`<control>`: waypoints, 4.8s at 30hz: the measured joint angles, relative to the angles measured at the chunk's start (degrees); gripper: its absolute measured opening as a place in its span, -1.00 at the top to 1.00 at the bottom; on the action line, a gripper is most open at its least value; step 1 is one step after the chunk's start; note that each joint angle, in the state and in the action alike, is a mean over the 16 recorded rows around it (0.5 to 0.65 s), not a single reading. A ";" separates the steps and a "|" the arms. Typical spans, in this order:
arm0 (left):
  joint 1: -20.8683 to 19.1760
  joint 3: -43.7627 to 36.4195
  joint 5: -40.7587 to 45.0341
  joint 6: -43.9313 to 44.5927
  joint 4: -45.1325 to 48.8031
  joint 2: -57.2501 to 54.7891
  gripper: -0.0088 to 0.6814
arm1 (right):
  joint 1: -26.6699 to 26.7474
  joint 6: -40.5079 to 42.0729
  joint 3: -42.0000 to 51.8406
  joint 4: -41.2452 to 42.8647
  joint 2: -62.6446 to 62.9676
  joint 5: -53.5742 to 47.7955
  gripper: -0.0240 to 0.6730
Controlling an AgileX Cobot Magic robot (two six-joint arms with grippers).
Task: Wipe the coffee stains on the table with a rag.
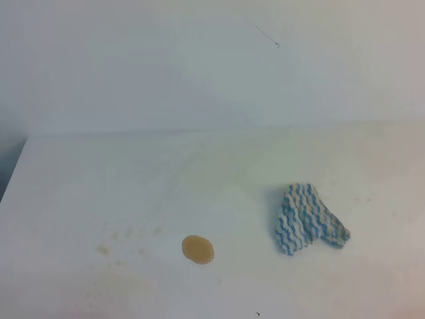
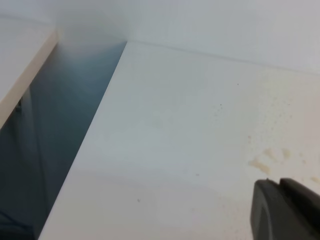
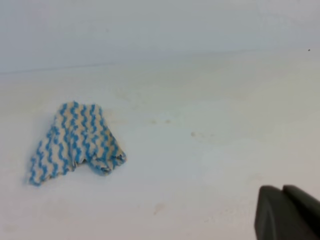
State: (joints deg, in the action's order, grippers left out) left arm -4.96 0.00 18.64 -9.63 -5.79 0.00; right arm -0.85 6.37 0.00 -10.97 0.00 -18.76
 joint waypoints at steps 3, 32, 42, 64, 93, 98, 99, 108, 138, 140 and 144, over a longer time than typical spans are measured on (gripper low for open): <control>0.00 0.00 0.02 0.00 0.00 0.00 0.98 | 0.00 0.10 0.00 0.00 0.00 -0.06 0.94; 0.00 0.00 0.02 0.00 0.00 0.00 0.97 | 0.00 1.74 0.00 1.96 0.00 18.31 0.94; 0.00 0.00 0.02 0.00 0.00 0.00 0.97 | 0.00 3.27 0.09 1.91 0.10 37.81 0.94; 0.00 0.00 0.02 0.00 0.00 0.00 0.97 | 0.00 13.64 -7.09 -6.44 -1.48 56.08 0.94; 0.00 0.00 -0.03 0.00 0.00 0.00 0.97 | 0.05 9.04 -37.51 -2.46 -53.34 17.90 0.94; 0.00 0.00 -0.03 0.00 0.00 0.00 0.97 | 0.09 9.28 -43.78 -6.36 -60.05 8.88 0.94; 0.00 0.00 -0.03 0.00 0.00 0.00 0.97 | 0.10 9.32 -44.60 -7.38 -61.04 7.73 0.94; 0.00 0.00 0.02 0.00 0.00 0.00 0.97 | 0.12 11.14 -47.24 -17.40 -66.77 6.78 0.94; 0.00 0.00 -0.32 0.01 0.00 0.00 0.97 | 18.47 22.36 -82.14 -9.39 -106.63 -24.98 0.14; 0.00 0.00 -0.20 0.01 0.00 0.00 0.97 | 19.07 20.65 -83.15 -7.78 -108.74 -26.16 0.03; 0.00 0.00 -0.38 0.02 0.00 0.00 0.97 | 19.57 17.89 -84.11 -5.07 -112.44 -27.68 -0.12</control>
State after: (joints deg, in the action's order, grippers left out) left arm -4.96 0.00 18.27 -9.61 -5.79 0.00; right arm 18.72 24.26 -84.11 -16.04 -112.44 -46.44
